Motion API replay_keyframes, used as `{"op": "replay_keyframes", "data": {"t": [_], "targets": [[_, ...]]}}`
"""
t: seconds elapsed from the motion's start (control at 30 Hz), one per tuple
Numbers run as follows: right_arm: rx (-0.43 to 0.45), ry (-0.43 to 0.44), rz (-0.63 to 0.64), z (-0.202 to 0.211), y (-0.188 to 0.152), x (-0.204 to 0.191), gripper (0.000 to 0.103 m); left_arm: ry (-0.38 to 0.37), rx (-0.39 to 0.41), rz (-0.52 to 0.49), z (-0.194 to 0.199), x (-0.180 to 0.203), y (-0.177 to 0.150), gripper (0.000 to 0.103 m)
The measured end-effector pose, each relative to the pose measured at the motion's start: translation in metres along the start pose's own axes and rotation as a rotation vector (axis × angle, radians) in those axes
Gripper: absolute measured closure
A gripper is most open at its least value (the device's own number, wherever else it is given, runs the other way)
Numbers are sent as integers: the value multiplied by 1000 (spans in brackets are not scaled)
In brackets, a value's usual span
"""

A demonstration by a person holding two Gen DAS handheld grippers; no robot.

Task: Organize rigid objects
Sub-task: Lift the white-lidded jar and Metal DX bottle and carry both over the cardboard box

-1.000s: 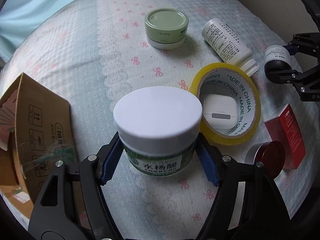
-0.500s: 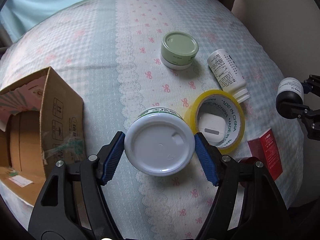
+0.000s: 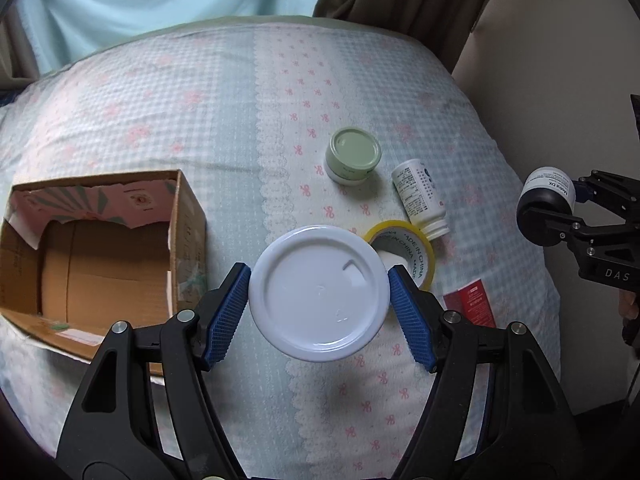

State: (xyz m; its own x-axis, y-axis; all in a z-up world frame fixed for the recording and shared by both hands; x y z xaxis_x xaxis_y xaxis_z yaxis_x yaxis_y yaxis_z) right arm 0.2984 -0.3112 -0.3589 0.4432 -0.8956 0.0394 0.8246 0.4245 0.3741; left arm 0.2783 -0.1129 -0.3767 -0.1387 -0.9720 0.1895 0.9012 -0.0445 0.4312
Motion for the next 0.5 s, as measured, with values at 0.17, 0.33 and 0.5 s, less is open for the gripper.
{"op": "replay_keyframes", "data": {"t": [0.17, 0.33, 0.5], "targets": [[41, 12, -4, 44, 33, -38, 54, -7, 59, 19, 65, -26, 22, 35], [73, 27, -30, 81, 69, -95, 54, -5, 100, 28, 122, -76, 37, 35], [70, 40, -101, 93, 102, -158, 54, -16, 100, 22, 157, -143, 41, 35]]}}
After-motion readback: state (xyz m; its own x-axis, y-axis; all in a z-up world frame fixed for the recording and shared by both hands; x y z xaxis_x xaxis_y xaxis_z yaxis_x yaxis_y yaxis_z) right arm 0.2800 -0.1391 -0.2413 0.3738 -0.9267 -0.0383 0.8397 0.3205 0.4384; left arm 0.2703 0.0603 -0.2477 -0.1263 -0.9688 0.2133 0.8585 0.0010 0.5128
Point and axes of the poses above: each gripper's, at about its wrist camera, not at the fingertips, and z roughly against the way its jaws point, x to its right, y to its top, the point moved 3 cm from there along -z, roughly the way its jaws point, and after that the axes turned 1 degree about -x, right-handed, at the moved point
